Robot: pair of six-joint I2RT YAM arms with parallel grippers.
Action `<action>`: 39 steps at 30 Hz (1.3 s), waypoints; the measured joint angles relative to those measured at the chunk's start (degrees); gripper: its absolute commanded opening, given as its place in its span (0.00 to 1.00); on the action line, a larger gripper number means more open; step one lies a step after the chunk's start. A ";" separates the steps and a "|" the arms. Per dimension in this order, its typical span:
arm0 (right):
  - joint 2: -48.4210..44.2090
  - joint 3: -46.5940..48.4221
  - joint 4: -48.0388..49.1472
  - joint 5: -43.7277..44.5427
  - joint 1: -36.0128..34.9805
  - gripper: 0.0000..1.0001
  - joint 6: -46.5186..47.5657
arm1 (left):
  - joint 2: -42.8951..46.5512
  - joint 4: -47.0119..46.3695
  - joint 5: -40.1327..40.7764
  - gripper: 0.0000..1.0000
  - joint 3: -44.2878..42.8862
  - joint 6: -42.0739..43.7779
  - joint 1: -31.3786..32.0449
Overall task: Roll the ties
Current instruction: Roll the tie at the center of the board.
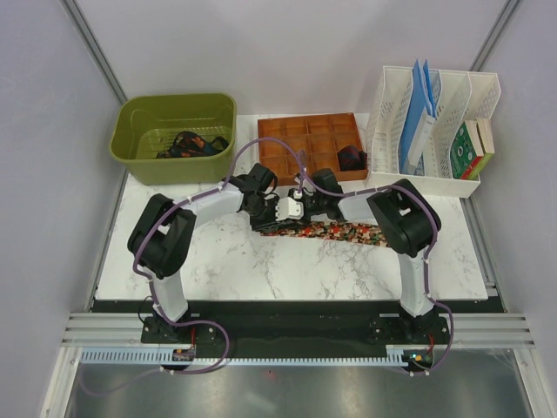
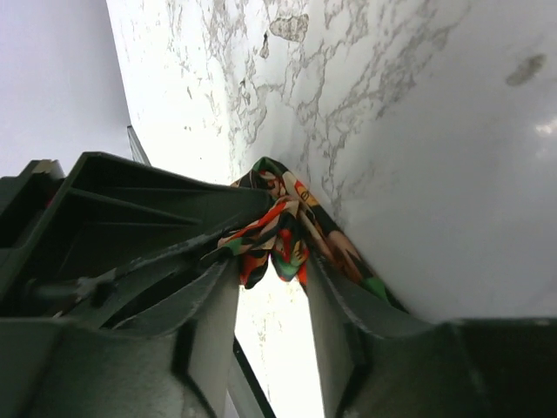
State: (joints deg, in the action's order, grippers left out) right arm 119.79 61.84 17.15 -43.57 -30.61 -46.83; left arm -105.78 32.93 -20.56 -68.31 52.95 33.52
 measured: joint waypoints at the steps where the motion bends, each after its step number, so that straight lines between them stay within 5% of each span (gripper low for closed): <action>1: -0.42 0.00 -0.70 0.02 0.17 0.53 0.11 | -0.11 0.00 -0.02 0.24 -0.04 0.00 0.00; 10: -3.96 -1.42 -5.07 0.66 1.86 0.66 -0.57 | -1.70 0.52 -0.94 0.24 -1.62 -0.28 0.11; 31: -4.35 -5.95 4.28 0.61 1.57 0.65 -9.35 | -0.87 -0.66 -2.64 0.22 -0.26 0.26 -0.44; 34: -4.35 -6.71 5.92 0.68 1.51 0.57 -10.38 | -0.87 -0.59 -2.69 0.23 -0.28 0.42 -0.46; 39: -4.35 -6.93 7.69 0.90 1.07 0.18 -10.84 | -0.87 -0.48 -3.13 0.24 -0.28 0.90 -0.50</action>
State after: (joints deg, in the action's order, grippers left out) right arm 115.44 54.92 24.84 -42.68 -29.54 -57.67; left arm -106.65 32.45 -23.68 -68.60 53.84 33.01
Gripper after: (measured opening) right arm 0.360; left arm 0.314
